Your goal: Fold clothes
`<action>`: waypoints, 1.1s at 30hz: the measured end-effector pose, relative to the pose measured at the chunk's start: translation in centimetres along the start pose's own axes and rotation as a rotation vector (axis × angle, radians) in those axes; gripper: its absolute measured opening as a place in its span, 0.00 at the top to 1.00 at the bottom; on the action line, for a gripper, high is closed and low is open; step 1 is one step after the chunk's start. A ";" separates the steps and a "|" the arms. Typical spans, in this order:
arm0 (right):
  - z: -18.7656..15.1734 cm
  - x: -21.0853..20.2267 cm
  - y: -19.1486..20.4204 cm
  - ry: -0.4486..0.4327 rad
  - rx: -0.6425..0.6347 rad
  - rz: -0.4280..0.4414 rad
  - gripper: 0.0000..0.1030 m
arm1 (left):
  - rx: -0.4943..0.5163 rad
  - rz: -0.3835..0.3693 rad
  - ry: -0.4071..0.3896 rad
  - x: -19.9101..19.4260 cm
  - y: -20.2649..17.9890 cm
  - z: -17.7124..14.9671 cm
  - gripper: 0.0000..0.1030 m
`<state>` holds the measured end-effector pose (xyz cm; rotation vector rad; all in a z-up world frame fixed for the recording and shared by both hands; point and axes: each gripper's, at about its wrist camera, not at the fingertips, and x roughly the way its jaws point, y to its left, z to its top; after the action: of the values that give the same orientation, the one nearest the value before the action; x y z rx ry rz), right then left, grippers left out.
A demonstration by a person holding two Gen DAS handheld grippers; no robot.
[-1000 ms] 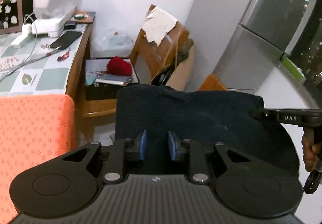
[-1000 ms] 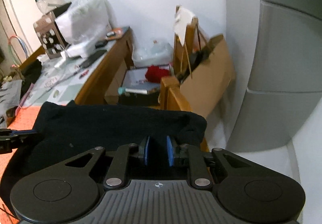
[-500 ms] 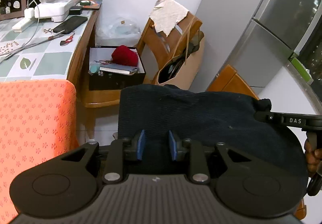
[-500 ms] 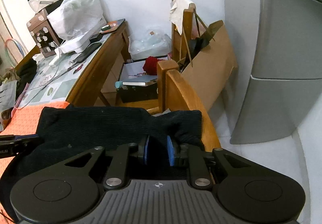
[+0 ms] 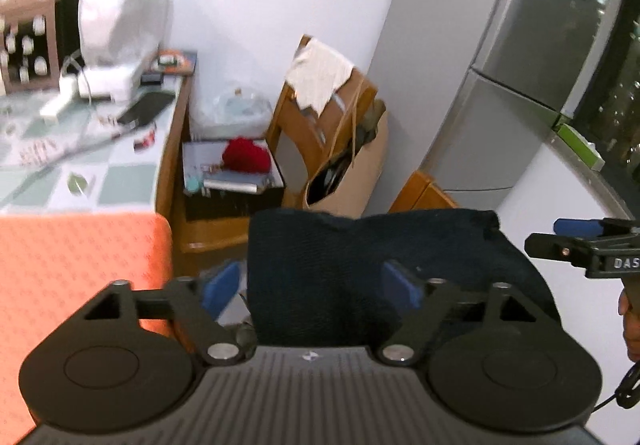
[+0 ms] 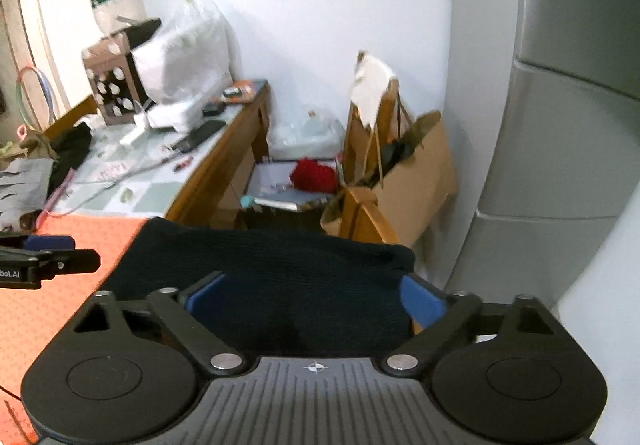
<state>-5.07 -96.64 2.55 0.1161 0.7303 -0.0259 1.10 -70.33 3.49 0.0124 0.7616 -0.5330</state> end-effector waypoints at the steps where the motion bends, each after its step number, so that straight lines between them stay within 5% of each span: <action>1: 0.0 -0.8 0.6 -0.010 -0.003 -0.007 0.02 | 0.013 -0.003 -0.010 -0.8 0.0 0.1 0.12; 5: -0.4 -3.6 3.3 -0.043 -0.011 -0.047 0.00 | 0.050 -0.035 -0.054 -4.3 0.7 -0.1 0.02; 10: -2.0 -6.4 7.3 -0.082 0.017 -0.122 0.00 | 0.076 -0.101 -0.086 -8.5 2.6 -1.0 0.00; 23: -7.7 -11.5 22.8 -0.101 0.206 -0.295 0.00 | 0.166 -0.291 -0.025 -16.5 14.5 -5.4 0.00; 33: -11.2 -12.3 36.7 -0.074 0.262 -0.319 0.00 | 0.277 -0.237 -0.031 -23.1 25.0 -8.5 0.00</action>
<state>-19.28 -59.12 6.00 0.2461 0.6635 -0.4295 -6.70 -36.42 8.08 0.1720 0.6577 -0.8598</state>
